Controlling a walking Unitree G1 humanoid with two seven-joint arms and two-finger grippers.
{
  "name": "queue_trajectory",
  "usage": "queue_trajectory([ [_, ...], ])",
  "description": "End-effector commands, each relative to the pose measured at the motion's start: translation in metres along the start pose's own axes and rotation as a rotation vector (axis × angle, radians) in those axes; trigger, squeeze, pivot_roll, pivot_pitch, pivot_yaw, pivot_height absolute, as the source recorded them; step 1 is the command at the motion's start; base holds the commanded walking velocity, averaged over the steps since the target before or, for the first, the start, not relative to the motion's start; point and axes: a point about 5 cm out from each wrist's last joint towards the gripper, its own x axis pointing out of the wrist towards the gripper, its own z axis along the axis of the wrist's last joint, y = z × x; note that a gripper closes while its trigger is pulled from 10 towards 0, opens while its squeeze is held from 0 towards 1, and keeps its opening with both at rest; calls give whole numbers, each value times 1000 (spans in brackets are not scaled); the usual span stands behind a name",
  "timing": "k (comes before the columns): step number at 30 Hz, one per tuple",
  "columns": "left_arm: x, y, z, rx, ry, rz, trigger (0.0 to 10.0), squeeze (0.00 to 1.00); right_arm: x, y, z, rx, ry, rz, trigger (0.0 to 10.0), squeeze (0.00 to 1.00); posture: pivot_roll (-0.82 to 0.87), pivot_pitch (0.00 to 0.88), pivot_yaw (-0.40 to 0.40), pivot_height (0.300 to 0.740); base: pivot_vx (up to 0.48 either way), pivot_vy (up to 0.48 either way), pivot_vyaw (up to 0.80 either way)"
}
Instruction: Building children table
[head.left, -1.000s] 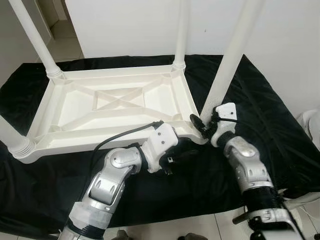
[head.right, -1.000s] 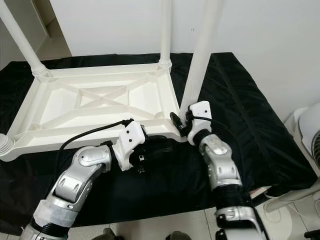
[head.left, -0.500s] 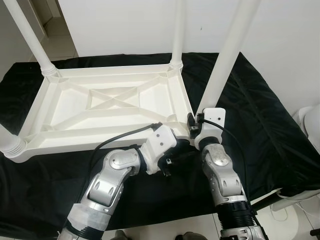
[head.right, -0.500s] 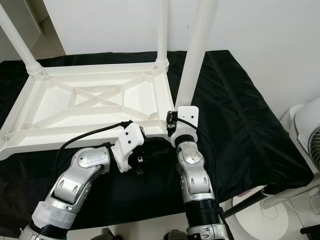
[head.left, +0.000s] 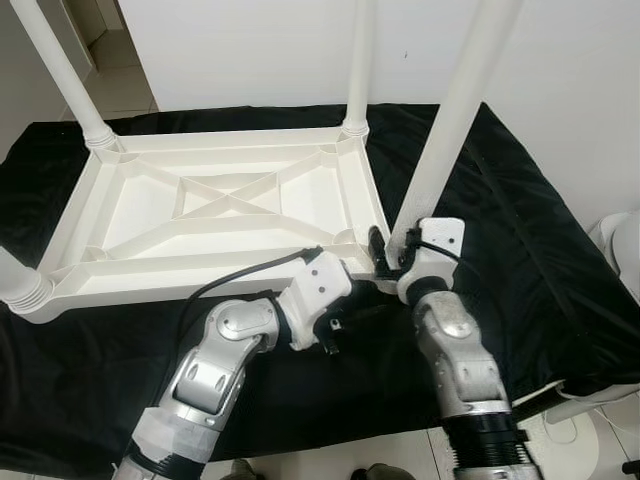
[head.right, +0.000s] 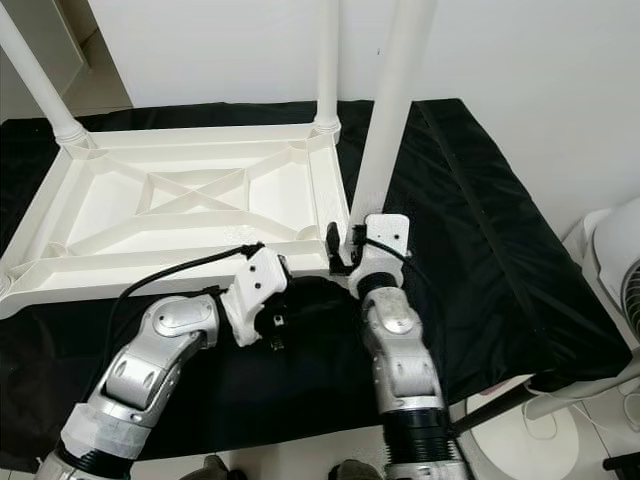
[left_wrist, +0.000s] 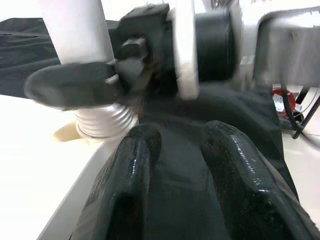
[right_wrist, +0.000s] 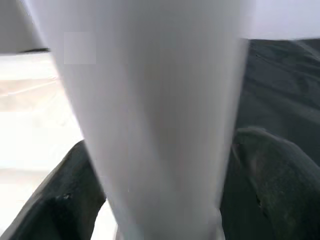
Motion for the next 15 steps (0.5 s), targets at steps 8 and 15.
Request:
queue_trajectory([
  [8,1,4,1,10,1,60,10000,0,-4,-24,3,-131,40,331,10000,0,-137,21,48,740,0,0,0],
  [15,3,4,2,16,-5,60,10000,0,8,-26,0,-188,96,481,10000,0,-132,16,43,740,0,0,0],
])
